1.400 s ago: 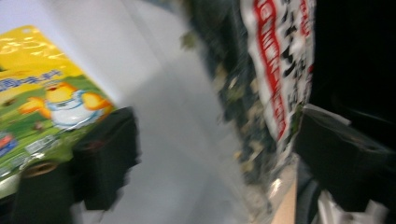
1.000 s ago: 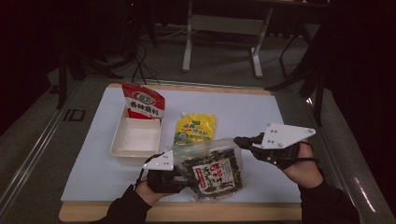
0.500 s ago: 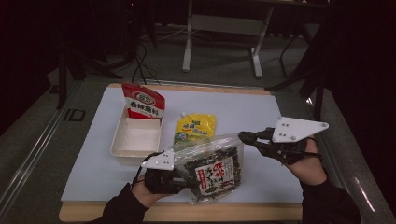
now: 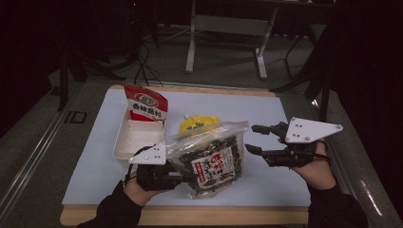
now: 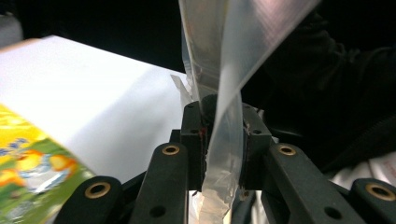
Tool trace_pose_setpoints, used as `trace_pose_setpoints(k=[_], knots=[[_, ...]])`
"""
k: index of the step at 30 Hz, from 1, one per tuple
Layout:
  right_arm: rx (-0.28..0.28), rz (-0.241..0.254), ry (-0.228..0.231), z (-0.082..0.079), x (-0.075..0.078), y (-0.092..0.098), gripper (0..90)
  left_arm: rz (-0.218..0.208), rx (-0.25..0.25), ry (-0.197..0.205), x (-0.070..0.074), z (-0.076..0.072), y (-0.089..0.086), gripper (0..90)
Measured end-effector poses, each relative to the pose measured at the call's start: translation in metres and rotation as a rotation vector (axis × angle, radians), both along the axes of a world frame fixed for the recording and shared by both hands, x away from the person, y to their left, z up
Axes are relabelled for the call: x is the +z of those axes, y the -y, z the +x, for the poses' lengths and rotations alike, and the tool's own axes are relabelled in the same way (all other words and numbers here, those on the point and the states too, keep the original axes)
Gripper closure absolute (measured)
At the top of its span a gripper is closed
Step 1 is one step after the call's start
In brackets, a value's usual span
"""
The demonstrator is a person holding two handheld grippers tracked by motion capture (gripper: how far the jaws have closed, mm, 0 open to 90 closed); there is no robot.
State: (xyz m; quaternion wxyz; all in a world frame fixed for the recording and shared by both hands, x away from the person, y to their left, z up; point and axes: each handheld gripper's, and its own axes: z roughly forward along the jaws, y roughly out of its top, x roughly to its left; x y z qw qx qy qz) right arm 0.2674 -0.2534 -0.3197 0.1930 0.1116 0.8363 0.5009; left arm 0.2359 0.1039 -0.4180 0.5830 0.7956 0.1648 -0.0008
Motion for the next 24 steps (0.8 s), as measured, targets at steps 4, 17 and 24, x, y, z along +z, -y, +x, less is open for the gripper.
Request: trace_pose_setpoints(k=[4, 17, 24], knots=[[-0.042, 0.022, -0.026, 0.008, -0.013, 0.007, 37.2, 0.007, 0.047, 0.011, 0.006, 0.003, -0.010, 78.0], [-0.100, 0.123, -0.121, 0.028, -0.056, 0.017, 17.8, 0.037, 0.152, 0.055, 0.024, 0.018, -0.038, 78.0], [-0.121, 0.154, -0.177, 0.034, -0.075, 0.024, 13.4, 0.043, 0.223, 0.083, 0.037, 0.025, -0.063, 77.9]])
